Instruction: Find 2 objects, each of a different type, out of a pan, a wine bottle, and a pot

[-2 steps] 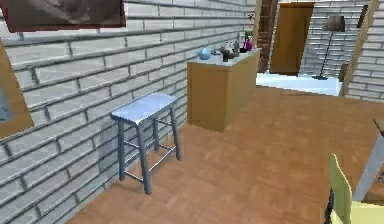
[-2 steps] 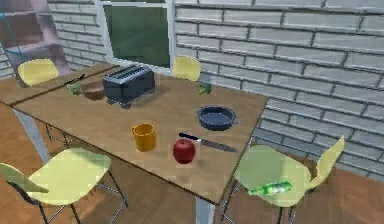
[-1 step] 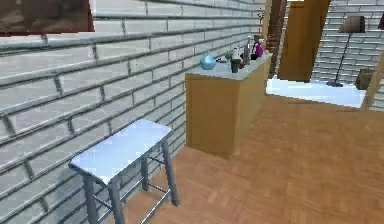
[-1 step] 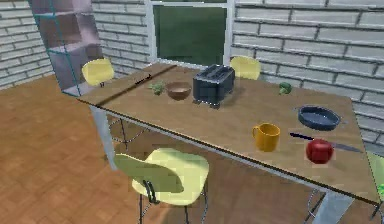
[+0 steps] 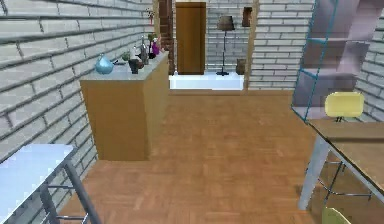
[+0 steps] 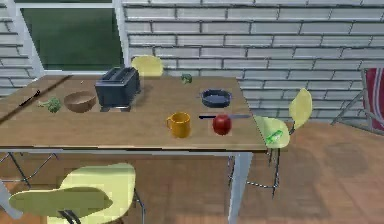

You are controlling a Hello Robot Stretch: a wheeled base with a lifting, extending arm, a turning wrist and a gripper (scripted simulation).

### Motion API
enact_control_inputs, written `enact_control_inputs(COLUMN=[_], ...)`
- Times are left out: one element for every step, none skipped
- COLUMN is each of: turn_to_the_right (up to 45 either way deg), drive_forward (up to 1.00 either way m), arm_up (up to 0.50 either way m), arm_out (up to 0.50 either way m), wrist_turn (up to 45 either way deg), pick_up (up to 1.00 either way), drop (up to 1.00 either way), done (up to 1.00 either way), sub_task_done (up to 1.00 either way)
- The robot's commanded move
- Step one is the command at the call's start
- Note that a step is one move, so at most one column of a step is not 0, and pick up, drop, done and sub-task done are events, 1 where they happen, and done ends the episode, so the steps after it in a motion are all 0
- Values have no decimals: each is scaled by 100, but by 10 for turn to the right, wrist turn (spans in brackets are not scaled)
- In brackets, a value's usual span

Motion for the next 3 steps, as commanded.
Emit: enact_control_inputs(turn_to_the_right=[0,30,0], drive_forward=[80,0,100], arm_up=[0,0,0], arm_out=[0,0,0], wrist_turn=[0,0,0], pick_up=[0,0,0], drop=[0,0,0], done=[0,0,0], sub_task_done=[0,0,0])
